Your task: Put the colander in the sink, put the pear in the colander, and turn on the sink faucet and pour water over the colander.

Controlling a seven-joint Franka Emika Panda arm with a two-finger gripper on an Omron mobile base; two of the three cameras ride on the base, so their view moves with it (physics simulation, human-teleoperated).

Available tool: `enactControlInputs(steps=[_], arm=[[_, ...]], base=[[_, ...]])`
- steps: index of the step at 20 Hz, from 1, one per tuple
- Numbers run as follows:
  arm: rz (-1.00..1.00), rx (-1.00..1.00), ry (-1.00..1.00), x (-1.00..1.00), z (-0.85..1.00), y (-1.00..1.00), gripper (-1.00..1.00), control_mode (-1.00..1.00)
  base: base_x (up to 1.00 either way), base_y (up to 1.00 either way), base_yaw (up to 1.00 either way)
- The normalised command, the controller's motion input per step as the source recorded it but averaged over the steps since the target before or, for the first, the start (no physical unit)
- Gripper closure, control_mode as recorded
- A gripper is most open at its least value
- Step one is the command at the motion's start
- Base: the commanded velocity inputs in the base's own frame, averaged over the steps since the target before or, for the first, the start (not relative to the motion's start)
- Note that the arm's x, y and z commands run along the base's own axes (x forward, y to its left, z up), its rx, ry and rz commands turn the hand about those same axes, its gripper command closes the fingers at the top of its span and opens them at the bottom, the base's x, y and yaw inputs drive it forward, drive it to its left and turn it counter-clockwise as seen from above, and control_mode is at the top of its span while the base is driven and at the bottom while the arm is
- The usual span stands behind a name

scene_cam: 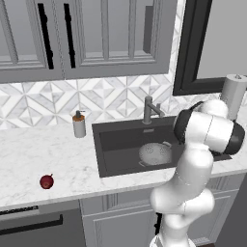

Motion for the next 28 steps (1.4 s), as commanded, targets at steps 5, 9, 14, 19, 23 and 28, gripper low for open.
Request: enactControlInputs(steps=[5,9,14,19,23,28], arm=[[0.0,-0.07,-0.25,-0.69,0.56,0.24,-1.0,-1.0],[0.0,-0.09,-0.14,-0.65,0.55,0.39,-1.0,-1.0],[0.0,-0.02,0.0,-0.44,0.64,0.5,-1.0,-1.0],[-0.01,0.0,0.14,-0.35,0.6,0.63,-1.0,-1.0],[0.0,-0.01,0.24,-0.28,0.33,0.74,-1.0,-1.0],[0.0,-0.07,0.08,-0.28,0.23,0.95,-1.0,-1.0]], base=[[0.0,0.0,0.0],[0.0,0.0,0.0],[0.0,0.0,0.0],[0.0,0.0,0.0],[0.0,0.0,0.0],[0.0,0.0,0.0]])
